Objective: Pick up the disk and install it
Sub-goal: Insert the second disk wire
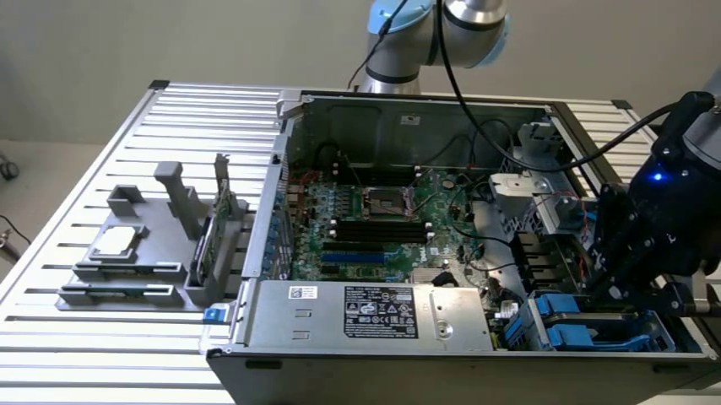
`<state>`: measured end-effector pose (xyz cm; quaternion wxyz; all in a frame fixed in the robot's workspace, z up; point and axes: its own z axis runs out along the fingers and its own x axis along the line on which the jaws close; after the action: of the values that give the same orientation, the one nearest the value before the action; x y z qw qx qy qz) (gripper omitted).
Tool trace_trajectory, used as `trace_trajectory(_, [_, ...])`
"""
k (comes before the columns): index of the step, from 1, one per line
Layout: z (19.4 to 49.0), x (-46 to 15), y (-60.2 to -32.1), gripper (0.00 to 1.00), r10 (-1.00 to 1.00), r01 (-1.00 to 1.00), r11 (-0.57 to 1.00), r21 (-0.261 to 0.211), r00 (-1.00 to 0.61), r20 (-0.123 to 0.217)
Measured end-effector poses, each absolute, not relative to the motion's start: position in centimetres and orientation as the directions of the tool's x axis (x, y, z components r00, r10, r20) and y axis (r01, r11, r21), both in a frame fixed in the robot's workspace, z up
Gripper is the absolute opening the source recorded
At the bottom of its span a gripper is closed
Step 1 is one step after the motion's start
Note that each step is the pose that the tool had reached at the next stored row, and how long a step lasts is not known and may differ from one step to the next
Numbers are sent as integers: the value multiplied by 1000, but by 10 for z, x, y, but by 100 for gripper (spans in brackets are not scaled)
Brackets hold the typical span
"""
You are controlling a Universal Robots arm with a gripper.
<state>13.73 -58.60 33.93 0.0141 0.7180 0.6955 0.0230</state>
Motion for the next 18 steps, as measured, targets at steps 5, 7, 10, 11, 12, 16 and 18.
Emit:
trace_trajectory(5, [338, 137, -586, 16, 999, 998, -32, 52, 31, 13])
trace_trajectory(7, [338, 137, -586, 16, 999, 998, -32, 52, 32, 14])
trace_trajectory(10, [337, 137, -586, 16, 999, 998, -32, 52, 32, 15])
trace_trajectory(11, [337, 138, -586, 16, 999, 998, -32, 52, 32, 16])
trace_trajectory(12, [336, 138, -586, 16, 999, 998, -32, 52, 32, 16])
trace_trajectory(16, [335, 138, -586, 16, 999, 998, -33, 52, 32, 19])
trace_trajectory(18, [334, 138, -586, 16, 999, 998, -33, 52, 32, 21])
